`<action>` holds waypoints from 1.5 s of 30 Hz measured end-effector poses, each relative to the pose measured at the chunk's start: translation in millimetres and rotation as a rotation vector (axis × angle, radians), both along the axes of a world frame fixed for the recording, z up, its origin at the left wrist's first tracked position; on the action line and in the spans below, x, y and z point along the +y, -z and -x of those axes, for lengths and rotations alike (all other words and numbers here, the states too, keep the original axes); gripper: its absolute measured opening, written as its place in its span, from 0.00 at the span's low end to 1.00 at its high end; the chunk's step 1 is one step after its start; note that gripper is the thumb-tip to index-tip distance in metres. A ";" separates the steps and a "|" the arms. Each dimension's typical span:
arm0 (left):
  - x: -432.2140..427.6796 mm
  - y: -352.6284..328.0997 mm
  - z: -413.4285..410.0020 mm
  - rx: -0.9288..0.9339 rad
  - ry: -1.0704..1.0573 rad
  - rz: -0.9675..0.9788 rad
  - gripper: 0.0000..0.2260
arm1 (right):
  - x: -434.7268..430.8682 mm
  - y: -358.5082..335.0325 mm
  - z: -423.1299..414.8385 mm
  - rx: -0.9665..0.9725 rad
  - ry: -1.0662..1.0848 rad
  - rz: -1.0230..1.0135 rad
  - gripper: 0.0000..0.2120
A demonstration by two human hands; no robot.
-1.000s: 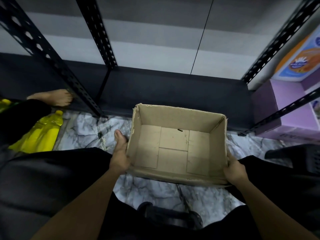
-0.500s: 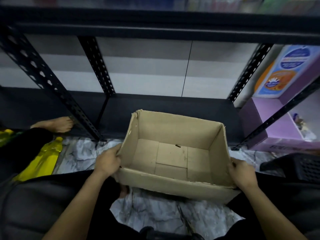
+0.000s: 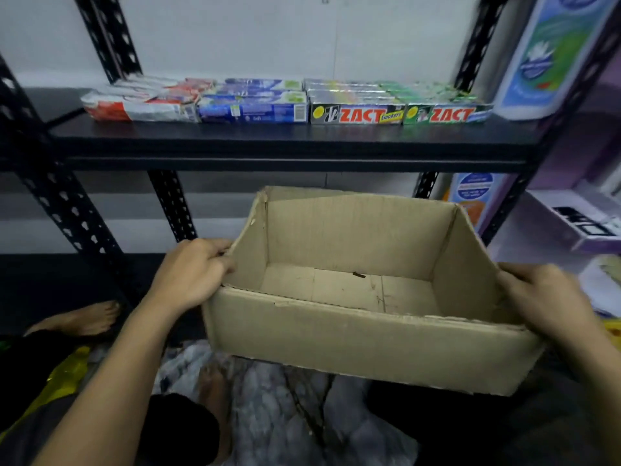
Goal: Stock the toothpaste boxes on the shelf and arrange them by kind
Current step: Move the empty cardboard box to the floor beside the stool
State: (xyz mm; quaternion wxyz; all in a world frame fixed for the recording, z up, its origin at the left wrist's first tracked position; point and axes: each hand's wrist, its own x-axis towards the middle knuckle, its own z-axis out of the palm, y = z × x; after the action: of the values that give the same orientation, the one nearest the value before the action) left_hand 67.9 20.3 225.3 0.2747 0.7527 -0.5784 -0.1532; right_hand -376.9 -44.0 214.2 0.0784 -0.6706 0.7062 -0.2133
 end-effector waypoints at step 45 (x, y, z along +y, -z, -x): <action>-95.3 3.4 448.8 -0.199 0.818 0.085 0.18 | 264.0 22.9 295.3 0.005 1.054 0.206 0.11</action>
State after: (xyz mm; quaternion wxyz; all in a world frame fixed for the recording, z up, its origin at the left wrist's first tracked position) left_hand -380.9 -75.1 221.9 0.1648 0.4600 -0.8591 -0.1521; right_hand -672.1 220.0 191.3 -0.1072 -0.2301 0.9227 -0.2903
